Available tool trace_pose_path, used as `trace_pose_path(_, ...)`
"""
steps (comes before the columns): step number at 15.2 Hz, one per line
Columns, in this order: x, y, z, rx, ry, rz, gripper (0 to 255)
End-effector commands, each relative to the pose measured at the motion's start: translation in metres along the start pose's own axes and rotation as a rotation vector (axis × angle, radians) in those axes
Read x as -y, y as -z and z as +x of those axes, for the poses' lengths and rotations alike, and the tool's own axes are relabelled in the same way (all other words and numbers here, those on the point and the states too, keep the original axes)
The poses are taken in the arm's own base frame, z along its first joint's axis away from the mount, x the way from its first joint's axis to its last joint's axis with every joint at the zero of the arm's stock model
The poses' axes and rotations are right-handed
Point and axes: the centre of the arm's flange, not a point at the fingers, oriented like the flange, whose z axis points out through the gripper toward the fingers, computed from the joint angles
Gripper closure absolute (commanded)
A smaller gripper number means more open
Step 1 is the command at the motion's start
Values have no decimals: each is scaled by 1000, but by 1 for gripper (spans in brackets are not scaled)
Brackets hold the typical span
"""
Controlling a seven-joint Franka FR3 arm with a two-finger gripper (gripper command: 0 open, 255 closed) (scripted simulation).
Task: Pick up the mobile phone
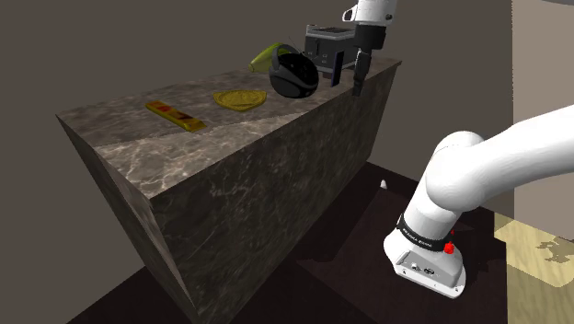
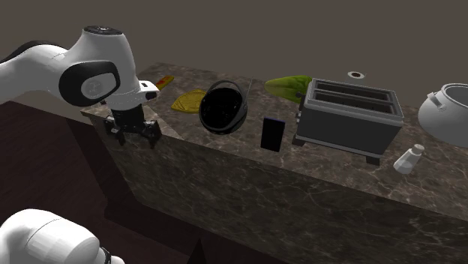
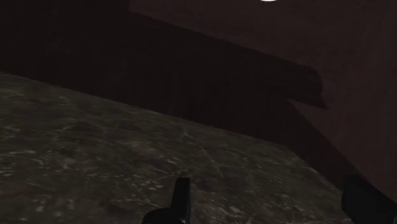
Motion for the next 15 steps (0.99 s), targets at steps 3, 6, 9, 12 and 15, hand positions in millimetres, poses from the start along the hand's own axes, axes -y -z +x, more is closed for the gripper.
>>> trace_pose_path(3, -47, 8, -7, 31, 152, -24, 0)
trace_pose_path(6, -82, 16, -8, 52, 262, -42, 0)
trace_pose_path(9, -117, 24, -6, 74, 371, -59, 0)
trace_pose_path(12, -152, 33, 0, 95, 481, -77, 0)
trace_pose_path(15, -185, 43, 10, 117, 591, -94, 0)
